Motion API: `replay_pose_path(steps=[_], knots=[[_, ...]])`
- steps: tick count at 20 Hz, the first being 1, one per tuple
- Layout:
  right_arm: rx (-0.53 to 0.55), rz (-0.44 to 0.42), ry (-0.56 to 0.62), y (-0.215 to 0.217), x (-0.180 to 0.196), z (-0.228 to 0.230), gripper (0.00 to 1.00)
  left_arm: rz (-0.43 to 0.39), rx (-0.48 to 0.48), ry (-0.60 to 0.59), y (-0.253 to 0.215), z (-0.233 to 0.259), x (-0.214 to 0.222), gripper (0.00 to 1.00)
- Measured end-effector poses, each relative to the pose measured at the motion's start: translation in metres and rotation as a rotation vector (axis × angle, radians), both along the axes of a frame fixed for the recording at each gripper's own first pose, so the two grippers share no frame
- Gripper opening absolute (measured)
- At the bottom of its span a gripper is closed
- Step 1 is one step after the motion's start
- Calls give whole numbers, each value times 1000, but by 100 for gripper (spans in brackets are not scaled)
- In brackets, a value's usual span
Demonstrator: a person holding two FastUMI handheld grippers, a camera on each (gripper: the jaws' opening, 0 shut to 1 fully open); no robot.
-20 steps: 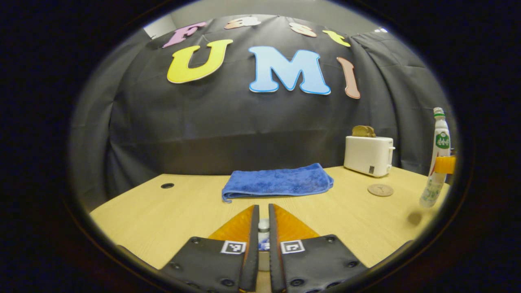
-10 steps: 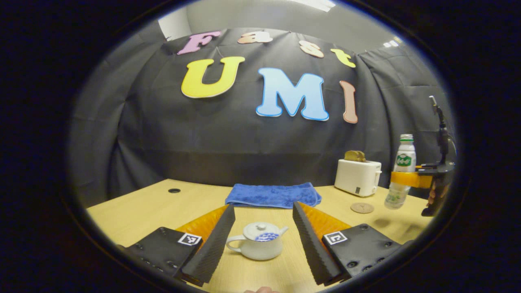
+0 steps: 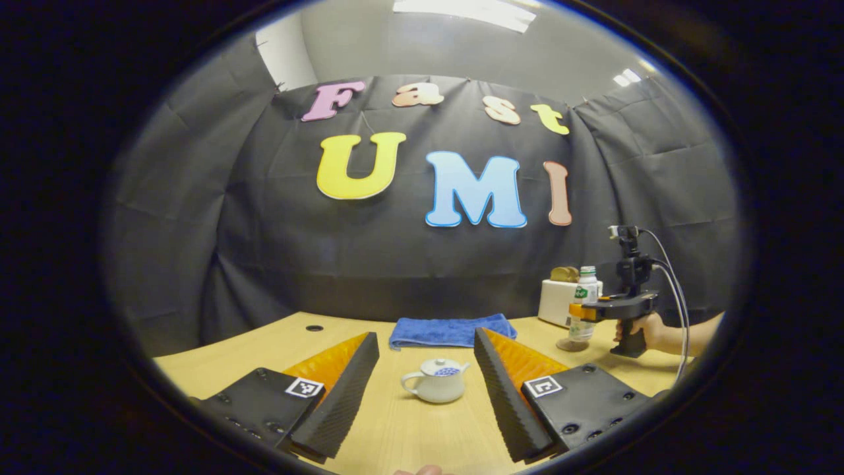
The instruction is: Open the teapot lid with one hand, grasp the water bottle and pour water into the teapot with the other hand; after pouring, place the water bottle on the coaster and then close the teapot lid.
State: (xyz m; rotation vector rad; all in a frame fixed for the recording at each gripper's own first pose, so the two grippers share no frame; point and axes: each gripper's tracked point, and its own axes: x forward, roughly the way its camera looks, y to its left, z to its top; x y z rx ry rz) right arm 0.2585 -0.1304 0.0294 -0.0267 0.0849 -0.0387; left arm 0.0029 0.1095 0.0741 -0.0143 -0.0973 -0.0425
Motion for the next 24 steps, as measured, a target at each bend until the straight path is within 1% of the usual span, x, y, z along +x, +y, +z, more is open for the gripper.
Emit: replay_pose_path(steps=[2, 5, 6, 7, 9, 12, 14, 15, 16, 18, 20, 23, 24], knots=[[-1, -25, 0, -4, 7, -7, 72, 4, 37, -18, -3, -1, -7, 97], [8, -16, 32, 1, 12, -22, 72, -29, 21, -21, -16, -1, -8, 97], [12, -15, 28, 1, 10, -21, 72, -32, 23, -18, -18, -2, -7, 97], [18, -31, 30, -2, 12, -21, 72, -37, 29, -10, -21, -4, -7, 96], [23, -29, 25, -3, 10, -21, 72, -44, 42, 1, -26, -6, -7, 97], [19, -27, 19, -2, 12, -23, 72, -56, 35, -2, -30, -7, -7, 97], [-10, -24, 18, -1, 11, -21, 77, -57, 34, 1, -33, -7, -4, 96], [-20, -18, 14, -1, 8, -19, 84, -55, 37, 3, -34, -7, -4, 96], [-30, -20, 10, 0, 4, -16, 95, -56, 35, 2, -34, -9, -4, 96], [-39, -21, -13, 0, -5, -5, 98, -70, 21, 5, -41, -9, -4, 97], [-35, -16, -41, 1, -21, 9, 98, -81, 21, 13, -48, -12, -3, 97], [-7, 19, -85, 8, -61, 29, 98, -98, 29, 16, -61, -15, -4, 97], [5, 15, -100, 7, -80, 33, 98, -104, 29, 19, -66, -19, -3, 97]])
